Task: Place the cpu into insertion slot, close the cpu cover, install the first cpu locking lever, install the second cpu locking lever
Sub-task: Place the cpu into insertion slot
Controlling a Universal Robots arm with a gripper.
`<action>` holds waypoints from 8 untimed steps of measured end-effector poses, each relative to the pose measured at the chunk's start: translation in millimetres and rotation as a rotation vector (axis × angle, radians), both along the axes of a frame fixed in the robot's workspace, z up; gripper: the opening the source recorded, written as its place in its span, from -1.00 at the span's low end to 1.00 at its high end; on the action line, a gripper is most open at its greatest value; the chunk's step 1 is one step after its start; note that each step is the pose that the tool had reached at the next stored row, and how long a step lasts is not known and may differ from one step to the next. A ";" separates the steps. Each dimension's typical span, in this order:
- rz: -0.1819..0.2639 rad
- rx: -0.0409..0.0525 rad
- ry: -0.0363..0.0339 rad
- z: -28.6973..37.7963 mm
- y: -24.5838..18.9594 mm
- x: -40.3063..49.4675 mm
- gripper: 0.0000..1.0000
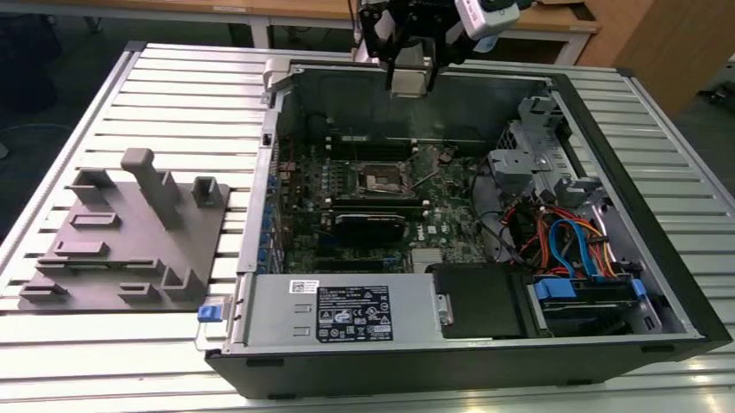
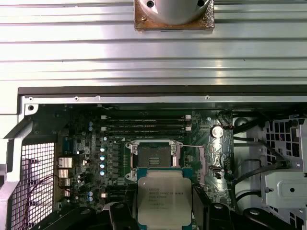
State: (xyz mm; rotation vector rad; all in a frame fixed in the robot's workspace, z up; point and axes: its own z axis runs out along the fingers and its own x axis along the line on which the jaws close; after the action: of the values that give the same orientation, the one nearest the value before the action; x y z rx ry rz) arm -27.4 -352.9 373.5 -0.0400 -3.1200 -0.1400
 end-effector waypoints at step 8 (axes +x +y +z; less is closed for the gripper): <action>-0.069 -0.0009 0.0001 -0.6 0.0 0.0 0.08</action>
State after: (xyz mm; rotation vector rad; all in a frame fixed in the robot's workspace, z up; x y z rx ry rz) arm -27.5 -352.9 372.9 -0.1476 -3.1198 -0.1398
